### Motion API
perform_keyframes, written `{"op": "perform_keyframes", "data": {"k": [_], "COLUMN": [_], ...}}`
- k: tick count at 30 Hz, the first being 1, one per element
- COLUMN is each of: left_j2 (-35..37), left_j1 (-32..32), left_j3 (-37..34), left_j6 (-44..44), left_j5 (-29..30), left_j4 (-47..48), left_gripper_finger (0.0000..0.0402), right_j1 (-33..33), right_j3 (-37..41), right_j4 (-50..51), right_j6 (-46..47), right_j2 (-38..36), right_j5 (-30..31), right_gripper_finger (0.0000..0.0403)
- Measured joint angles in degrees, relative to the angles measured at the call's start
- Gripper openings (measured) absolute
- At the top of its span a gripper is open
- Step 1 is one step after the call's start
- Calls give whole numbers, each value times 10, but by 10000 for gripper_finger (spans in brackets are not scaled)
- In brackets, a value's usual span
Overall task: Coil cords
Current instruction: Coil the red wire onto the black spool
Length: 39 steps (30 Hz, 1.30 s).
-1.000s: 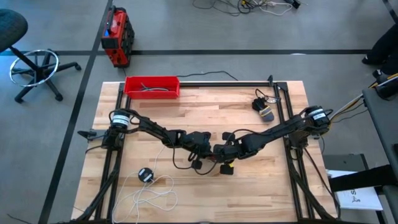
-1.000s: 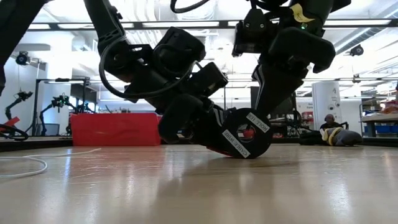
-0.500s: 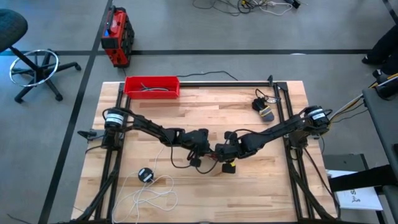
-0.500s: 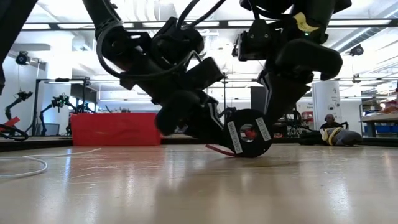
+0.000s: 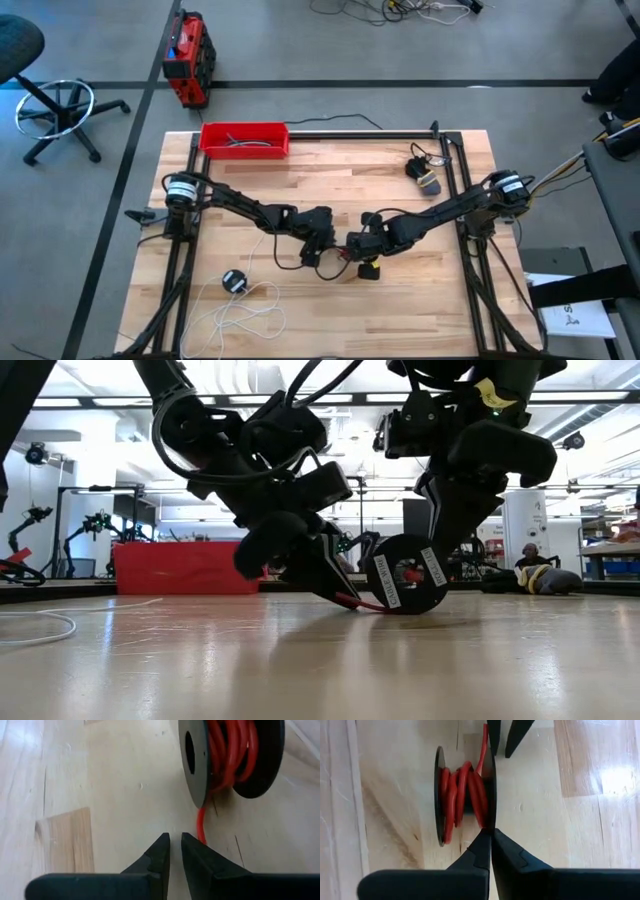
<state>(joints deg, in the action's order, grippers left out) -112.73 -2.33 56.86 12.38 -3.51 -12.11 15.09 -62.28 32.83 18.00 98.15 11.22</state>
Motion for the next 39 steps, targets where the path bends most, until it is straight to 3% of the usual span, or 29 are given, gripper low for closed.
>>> {"op": "perform_keyframes", "data": {"k": [4, 9, 13, 17, 27, 34, 39], "left_j2": [18, 68, 89, 74, 21, 6, 1], "left_j1": [3, 5, 5, 2, -2, -1, -1], "left_j3": [0, 0, 0, 0, 0, 0, 1], "left_j6": [9, 20, -2, -22, -34, -40, -40], "left_j5": [1, 44, -11, -61, -61, -59, -60], "left_j4": [35, 78, 48, -18, -65, -83, -85], "left_gripper_finger": [39, 48, 49, 44, 49, 6, 2], "right_j1": [0, 0, 0, 0, 0, 0, 0], "right_j3": [0, 0, 0, 0, -1, -1, -1], "right_j4": [0, 0, -1, -1, -1, -2, -2], "right_j6": [0, 0, 0, 0, 4, 14, 17], "right_j2": [0, 0, 0, 0, 0, 0, -1], "right_j5": [0, -1, -5, -6, -7, -8, -7], "right_gripper_finger": [0, 0, 0, 0, 0, 0, 0]}}
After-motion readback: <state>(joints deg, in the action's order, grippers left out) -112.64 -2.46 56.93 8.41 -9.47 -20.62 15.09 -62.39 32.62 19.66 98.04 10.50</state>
